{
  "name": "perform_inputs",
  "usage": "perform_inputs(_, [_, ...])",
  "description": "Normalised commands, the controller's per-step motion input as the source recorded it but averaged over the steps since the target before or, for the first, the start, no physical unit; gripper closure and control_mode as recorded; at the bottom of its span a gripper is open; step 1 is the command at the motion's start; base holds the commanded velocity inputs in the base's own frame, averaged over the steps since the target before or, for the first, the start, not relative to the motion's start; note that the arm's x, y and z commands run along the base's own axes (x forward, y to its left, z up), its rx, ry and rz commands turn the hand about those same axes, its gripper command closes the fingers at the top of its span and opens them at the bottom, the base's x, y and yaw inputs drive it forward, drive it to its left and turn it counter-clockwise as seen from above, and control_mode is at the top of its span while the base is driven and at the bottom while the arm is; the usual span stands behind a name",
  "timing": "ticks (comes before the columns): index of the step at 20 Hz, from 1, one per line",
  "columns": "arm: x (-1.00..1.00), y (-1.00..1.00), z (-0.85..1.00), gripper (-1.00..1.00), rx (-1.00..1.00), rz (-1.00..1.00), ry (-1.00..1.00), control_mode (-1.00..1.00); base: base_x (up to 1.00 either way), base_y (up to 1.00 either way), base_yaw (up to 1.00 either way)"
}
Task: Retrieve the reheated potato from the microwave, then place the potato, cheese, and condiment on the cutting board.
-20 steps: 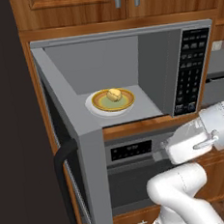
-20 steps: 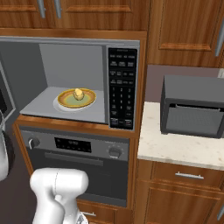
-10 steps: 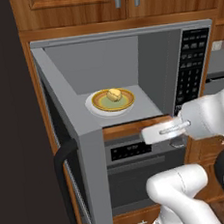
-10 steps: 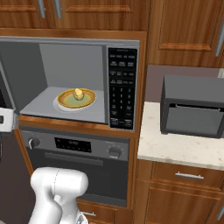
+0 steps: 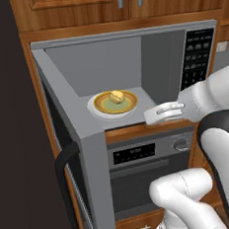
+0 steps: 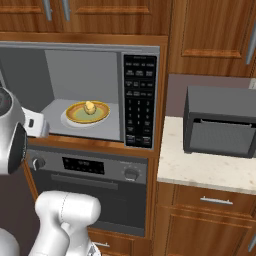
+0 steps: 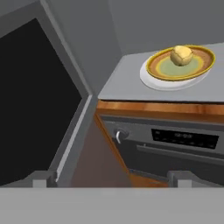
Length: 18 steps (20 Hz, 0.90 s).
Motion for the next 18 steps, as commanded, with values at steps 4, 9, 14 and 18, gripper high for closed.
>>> perform_inputs(4, [0.65,-0.34,-0.11,-1.0,-0.05,0.0,0.06,-1.0,0.0,0.0,0.0])
perform_inputs(9, [0.66,-0.06,-0.19,-1.0,-0.08,-0.01,-0.03,-1.0,0.0,0.0,0.0])
perform_inputs(14, [0.53,-0.01,-0.33,-1.0,-0.09,-0.01,-0.18,-1.0,0.0,0.0,0.0])
perform_inputs(18, [0.66,-0.01,-0.11,-1.0,-0.03,-0.07,-0.02,-1.0,0.0,0.0,0.0])
